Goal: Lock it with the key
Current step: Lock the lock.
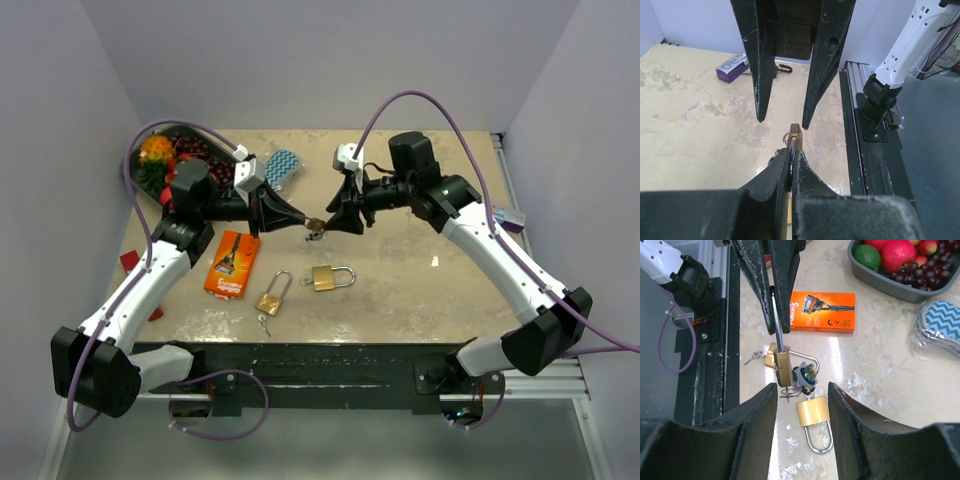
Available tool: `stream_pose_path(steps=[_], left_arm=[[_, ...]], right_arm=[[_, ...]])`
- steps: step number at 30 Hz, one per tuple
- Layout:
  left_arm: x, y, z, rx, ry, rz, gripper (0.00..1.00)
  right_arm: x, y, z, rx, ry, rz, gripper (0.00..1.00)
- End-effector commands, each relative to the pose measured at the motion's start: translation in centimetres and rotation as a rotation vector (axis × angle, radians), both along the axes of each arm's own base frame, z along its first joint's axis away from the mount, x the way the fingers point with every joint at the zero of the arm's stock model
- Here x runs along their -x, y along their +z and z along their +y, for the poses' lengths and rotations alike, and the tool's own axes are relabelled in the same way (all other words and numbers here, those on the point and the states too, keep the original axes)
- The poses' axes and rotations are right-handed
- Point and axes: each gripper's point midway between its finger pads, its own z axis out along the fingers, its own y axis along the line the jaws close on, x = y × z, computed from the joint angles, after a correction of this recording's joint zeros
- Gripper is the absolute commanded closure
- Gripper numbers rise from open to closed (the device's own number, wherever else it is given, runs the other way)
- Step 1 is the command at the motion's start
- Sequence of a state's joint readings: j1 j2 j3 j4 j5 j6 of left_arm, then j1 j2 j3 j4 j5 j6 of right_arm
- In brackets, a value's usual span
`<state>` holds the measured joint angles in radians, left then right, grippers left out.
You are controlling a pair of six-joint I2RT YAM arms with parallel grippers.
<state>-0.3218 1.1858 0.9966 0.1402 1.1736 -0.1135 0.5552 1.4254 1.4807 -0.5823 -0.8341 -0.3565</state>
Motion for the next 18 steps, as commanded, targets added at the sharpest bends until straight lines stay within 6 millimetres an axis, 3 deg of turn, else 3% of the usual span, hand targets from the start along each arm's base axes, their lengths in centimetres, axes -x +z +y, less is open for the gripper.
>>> stream_pose_path(steps=[1, 18], left_arm=[[0.38, 2.55, -0.02, 0.030, -0.025, -0.078, 1.00], [0.14, 2.87, -0.12, 0.042, -0.017, -0.070, 1.00]], right_arm=[[1.71, 1.20, -0.73, -0.002, 0.055, -0.042, 0.53], [1.65, 0.34, -0.23, -0.013, 0.079, -0.024, 0.71]])
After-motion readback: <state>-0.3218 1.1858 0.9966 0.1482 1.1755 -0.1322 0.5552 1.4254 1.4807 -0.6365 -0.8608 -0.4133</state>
